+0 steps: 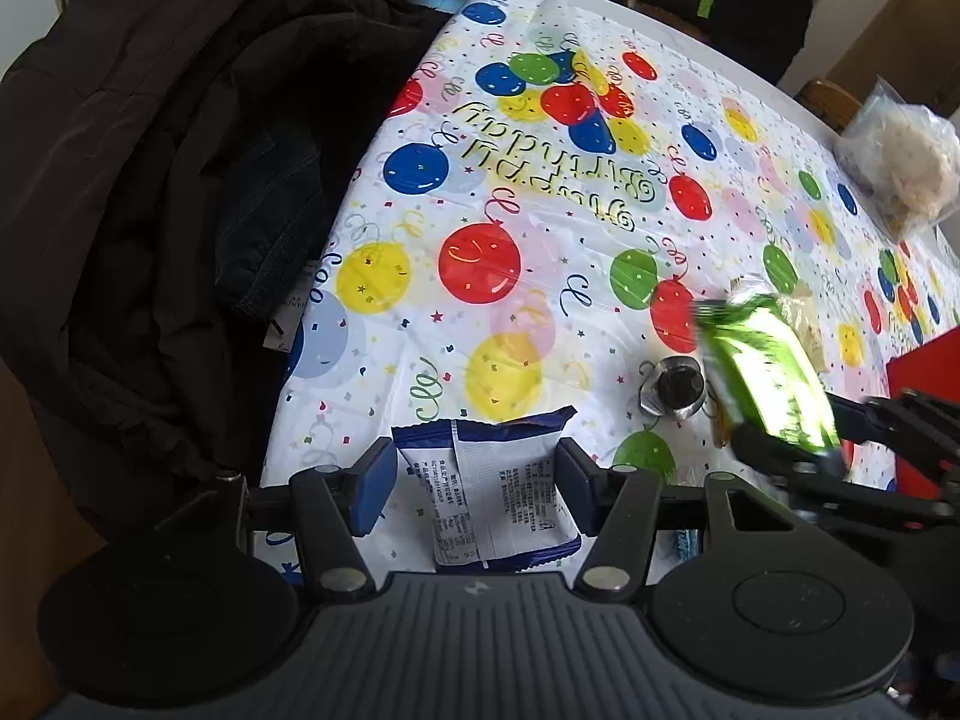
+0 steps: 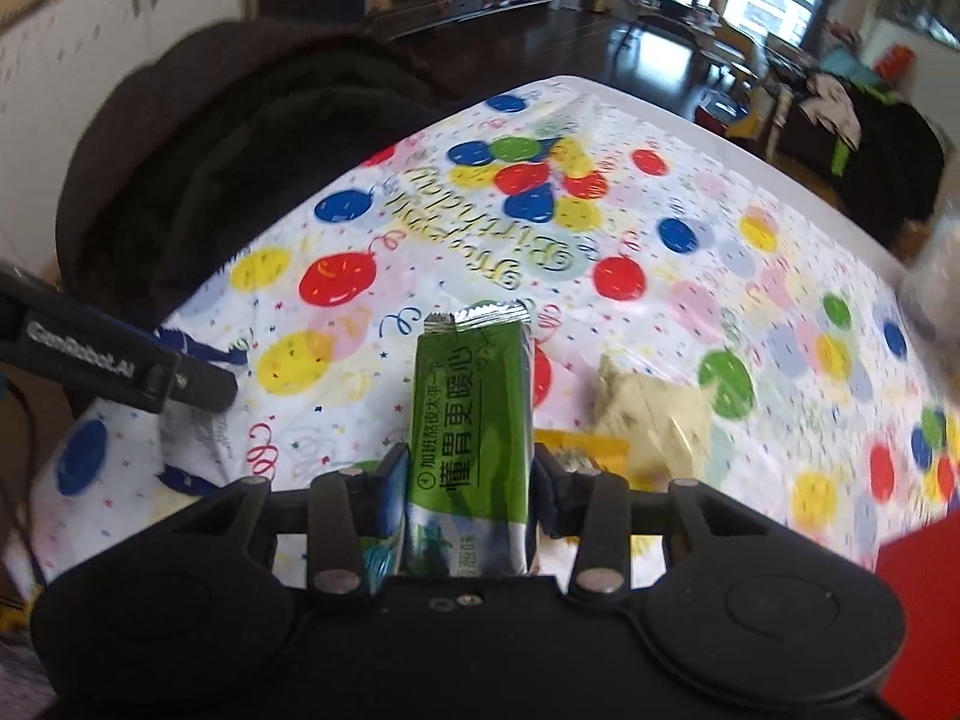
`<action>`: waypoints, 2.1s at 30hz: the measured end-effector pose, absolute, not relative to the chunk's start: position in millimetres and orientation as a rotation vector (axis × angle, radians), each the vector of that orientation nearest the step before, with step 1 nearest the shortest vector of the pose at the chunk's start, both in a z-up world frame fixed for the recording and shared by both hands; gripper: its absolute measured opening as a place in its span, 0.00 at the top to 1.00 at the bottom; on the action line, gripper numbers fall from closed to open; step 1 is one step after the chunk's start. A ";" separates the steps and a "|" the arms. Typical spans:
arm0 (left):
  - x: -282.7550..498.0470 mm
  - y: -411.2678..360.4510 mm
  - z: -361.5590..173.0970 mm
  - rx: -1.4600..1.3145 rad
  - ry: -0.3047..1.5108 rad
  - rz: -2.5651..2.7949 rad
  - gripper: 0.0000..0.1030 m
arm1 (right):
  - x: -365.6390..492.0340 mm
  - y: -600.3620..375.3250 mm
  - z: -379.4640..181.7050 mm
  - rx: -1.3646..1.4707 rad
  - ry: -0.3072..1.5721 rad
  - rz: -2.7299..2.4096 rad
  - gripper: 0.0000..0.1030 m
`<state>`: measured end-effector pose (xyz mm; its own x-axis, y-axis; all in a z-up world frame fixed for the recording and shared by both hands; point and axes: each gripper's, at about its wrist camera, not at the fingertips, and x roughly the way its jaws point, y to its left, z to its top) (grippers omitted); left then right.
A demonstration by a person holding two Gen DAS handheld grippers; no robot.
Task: Organize snacks
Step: 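Grasp the white-and-blue packet with the left tool while the right tool grasps the green wafer bar, then carry both packets into the red box and open both tools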
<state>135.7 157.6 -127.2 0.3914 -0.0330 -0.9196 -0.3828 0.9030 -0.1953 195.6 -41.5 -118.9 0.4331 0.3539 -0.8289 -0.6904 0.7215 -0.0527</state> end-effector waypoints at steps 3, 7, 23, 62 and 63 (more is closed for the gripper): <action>137.6 155.6 -130.3 -0.407 1.169 0.226 0.45 | 189.7 -61.4 -109.6 -0.350 0.918 0.649 0.61; 138.5 149.9 -129.3 -0.406 1.167 0.204 0.46 | 179.9 -91.1 -95.2 -0.252 0.911 0.609 0.61; 146.9 89.1 -76.3 -0.384 1.109 0.048 0.47 | 174.2 -216.1 -51.5 -0.017 0.849 0.403 0.61; 269.7 -291.1 -40.5 0.057 1.178 -0.350 0.47 | 264.9 -481.1 -91.9 -0.011 0.880 0.169 0.61; 271.9 -294.9 -44.5 0.066 1.186 -0.347 0.47 | 266.7 -480.9 -94.3 -0.017 0.884 0.169 0.61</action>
<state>271.9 -294.9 -44.5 0.3289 -0.2305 -0.9158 0.2994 0.9452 -0.1304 266.7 -480.9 -94.3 0.6214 0.1402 -0.7709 -0.1543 0.9865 0.0551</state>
